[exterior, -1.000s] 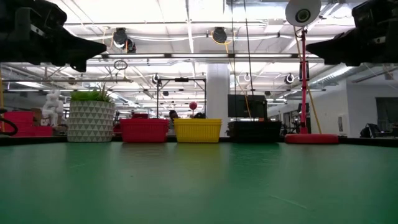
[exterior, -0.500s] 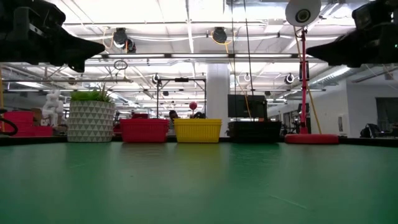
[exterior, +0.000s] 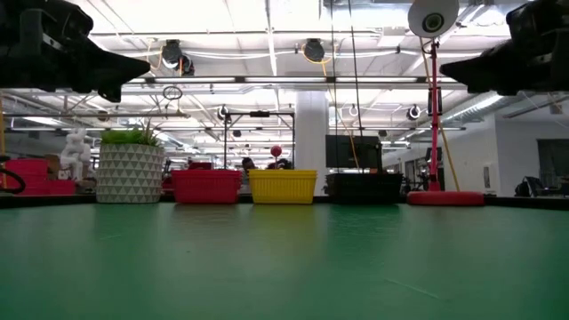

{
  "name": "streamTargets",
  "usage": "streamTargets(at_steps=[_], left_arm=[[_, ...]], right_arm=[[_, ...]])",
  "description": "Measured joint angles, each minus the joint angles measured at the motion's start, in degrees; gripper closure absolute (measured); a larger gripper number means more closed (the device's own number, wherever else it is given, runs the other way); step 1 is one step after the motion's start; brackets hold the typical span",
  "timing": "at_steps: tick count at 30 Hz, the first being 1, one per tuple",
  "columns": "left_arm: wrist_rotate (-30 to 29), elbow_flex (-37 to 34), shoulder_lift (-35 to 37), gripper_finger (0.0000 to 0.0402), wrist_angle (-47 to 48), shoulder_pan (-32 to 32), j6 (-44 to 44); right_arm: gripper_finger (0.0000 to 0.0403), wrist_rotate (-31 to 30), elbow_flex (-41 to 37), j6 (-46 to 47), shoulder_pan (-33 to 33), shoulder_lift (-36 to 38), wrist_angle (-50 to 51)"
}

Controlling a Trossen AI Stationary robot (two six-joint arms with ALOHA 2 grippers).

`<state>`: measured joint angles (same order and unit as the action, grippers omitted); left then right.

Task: Stack baskets by color
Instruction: Return to Home Position

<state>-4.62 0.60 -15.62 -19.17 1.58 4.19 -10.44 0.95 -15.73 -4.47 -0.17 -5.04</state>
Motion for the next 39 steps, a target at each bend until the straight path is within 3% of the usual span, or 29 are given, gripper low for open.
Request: streamTargets(at_steps=[15, 21, 32, 39], left_arm=[[0.02, 0.0, 0.0, 0.0393, 0.27, 0.0, -0.02], [0.96, 0.0, 0.0, 0.0397, 1.15, 0.0, -0.09], [1.11, 0.02, 0.48, 0.0398, 4.5, 0.0, -1.37], [4.6, 0.02, 5.19, 0.0399, 6.8, -0.02, -1.6]], right_arm=[[0.0403, 1.79, -0.07, 1.06, -0.02, -0.12, 2.35], [0.0403, 8.79, -0.09, -0.28, -0.02, -0.3, 3.79], [0.0403, 8.96, -0.09, -0.37, -0.02, -0.28, 3.2], [0.0403, 8.94, -0.09, -0.37, -0.02, -0.28, 3.15]])
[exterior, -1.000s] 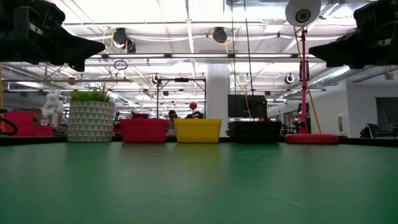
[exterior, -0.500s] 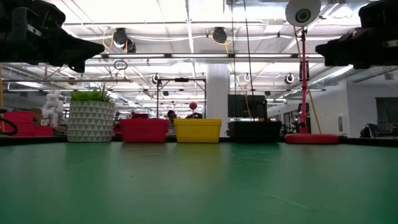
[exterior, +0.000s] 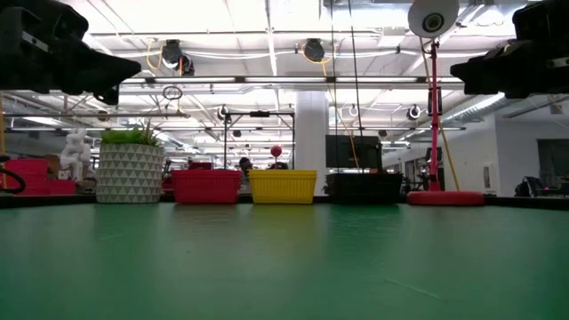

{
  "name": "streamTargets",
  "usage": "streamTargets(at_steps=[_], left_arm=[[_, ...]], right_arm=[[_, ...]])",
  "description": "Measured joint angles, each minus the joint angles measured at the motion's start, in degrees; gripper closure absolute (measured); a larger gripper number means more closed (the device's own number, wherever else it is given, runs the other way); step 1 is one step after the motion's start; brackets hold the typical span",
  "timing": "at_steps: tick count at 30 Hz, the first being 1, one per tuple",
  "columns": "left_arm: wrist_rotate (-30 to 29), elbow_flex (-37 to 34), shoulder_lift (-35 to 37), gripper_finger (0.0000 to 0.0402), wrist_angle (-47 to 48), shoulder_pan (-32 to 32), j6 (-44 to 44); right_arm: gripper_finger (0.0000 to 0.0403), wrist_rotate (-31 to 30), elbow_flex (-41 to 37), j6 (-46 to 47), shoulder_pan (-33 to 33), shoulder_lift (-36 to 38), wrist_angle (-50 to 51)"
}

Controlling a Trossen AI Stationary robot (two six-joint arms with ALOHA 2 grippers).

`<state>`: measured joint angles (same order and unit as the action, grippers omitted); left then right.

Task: Stack baskets by color
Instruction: Return to Home Position

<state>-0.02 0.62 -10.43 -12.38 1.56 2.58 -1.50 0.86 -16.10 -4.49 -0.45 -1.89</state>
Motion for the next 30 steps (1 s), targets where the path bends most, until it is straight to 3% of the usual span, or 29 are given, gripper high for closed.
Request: streamTargets(at_steps=[10, 20, 30], left_arm=[[0.61, 0.0, 10.39, 0.0398, 9.7, -0.33, 1.33], [4.98, 0.0, 8.99, 0.0399, 11.14, 0.24, -1.88], [1.58, 0.0, 7.27, 0.0374, 9.76, 1.27, -1.66]], right_arm=[[0.0403, 0.02, 0.0, 0.0, 0.0, 0.0, -0.06], [0.0403, 0.04, 0.0, 0.0, 0.0, -0.02, -0.09], [0.0403, 0.07, 0.0, -0.02, 0.0, 0.0, -0.11]])
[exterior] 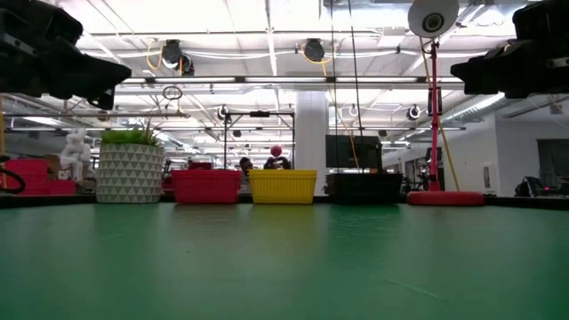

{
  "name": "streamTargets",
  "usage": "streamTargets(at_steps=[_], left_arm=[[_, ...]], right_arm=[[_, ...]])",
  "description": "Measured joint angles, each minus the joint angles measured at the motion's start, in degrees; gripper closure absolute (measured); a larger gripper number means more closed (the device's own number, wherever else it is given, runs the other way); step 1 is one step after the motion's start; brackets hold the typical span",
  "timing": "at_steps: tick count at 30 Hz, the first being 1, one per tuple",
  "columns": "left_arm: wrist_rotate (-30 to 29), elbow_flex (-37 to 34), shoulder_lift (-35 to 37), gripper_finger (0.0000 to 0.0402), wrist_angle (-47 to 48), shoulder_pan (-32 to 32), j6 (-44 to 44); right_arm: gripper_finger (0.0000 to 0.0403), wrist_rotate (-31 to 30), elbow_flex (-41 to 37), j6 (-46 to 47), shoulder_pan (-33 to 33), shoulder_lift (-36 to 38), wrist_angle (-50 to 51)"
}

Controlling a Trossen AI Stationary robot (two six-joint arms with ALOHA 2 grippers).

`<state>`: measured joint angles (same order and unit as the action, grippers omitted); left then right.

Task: Stack baskets by color
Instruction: Return to Home Position

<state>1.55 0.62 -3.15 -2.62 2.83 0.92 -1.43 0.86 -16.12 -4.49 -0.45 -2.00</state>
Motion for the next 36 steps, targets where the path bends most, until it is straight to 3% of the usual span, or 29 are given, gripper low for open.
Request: streamTargets(at_steps=[4, 14, 24, 36], left_arm=[[0.57, 0.0, 1.55, 0.0396, 0.81, -0.03, 0.78], [-4.16, 0.22, 3.01, 0.0399, 1.91, -0.31, -0.42], [0.21, 0.17, 3.01, 0.04, 2.29, -0.29, 3.49], [-0.41, 0.17, 2.68, 0.0379, 2.34, -0.29, 4.81]], right_arm=[[0.0403, 0.0, 0.0, 0.02, 0.0, 0.0, 0.0], [0.0403, 0.02, 0.0, 0.01, 0.0, -0.02, 0.0], [0.0403, 0.02, 0.0, 0.02, 0.0, -0.02, 0.0], [0.0403, 0.02, 0.0, 0.01, 0.0, -0.02, 0.02]])
